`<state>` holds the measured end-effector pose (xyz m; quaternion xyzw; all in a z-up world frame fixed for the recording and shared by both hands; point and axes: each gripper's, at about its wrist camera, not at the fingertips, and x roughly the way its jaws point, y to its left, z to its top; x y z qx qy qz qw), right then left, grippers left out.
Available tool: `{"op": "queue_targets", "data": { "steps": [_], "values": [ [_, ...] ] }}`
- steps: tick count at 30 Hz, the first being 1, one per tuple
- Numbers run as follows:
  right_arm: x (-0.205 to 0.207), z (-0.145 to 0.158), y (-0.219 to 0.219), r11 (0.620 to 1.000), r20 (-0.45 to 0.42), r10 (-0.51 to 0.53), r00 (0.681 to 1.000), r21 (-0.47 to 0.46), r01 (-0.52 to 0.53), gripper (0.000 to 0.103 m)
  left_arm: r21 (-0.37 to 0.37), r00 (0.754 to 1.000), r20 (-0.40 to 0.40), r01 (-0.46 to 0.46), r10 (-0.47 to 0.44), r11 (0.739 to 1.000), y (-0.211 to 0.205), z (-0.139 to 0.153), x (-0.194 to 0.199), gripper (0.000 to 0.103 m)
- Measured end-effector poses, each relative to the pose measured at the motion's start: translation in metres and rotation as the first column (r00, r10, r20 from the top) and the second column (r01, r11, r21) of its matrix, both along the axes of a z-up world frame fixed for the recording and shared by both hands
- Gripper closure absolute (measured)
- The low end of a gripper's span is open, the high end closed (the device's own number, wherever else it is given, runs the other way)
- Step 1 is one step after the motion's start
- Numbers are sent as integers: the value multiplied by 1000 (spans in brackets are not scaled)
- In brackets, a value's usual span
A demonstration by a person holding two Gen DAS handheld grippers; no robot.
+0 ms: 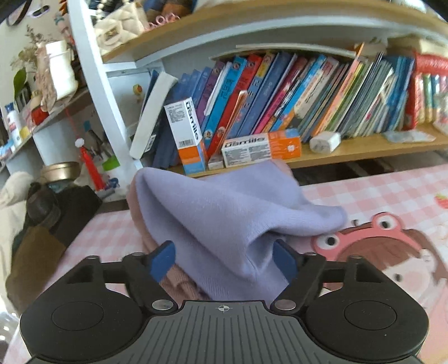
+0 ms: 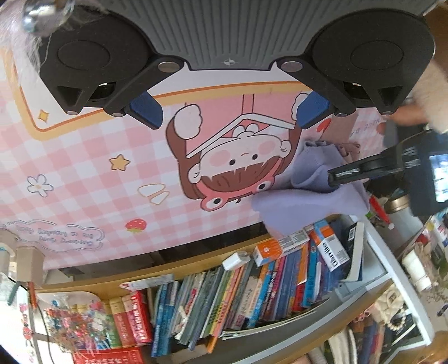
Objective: Fold clothes
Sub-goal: 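Reach both tools to the sweater and grasp its lavender hem edges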
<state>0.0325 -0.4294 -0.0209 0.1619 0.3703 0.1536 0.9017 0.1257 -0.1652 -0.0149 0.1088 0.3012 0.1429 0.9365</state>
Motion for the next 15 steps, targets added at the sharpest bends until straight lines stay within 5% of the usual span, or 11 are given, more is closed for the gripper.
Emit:
{"op": "queue_targets", "data": {
  "steps": [4, 6, 7, 15],
  "values": [
    [0, 0, -5, 1000, -21, -16, 1000, 24, 16, 0, 25, 999, -23, -46, 47, 999, 8, -11, 20, 51],
    [0, 0, -7, 999, -38, -15, 999, 43, 17, 0, 22, 999, -22, -44, 44, 999, 15, -12, 21, 81],
    [1, 0, -8, 998, -49, -13, 999, 61, 16, 0, 24, 999, -17, -39, 40, 999, 18, -12, 21, 89],
    [13, 1, -15, 949, -121, 38, 992, 316, 2, 0, 44, 984, 141, 107, -112, 993, 10, 47, -42, 94]
  ]
}}
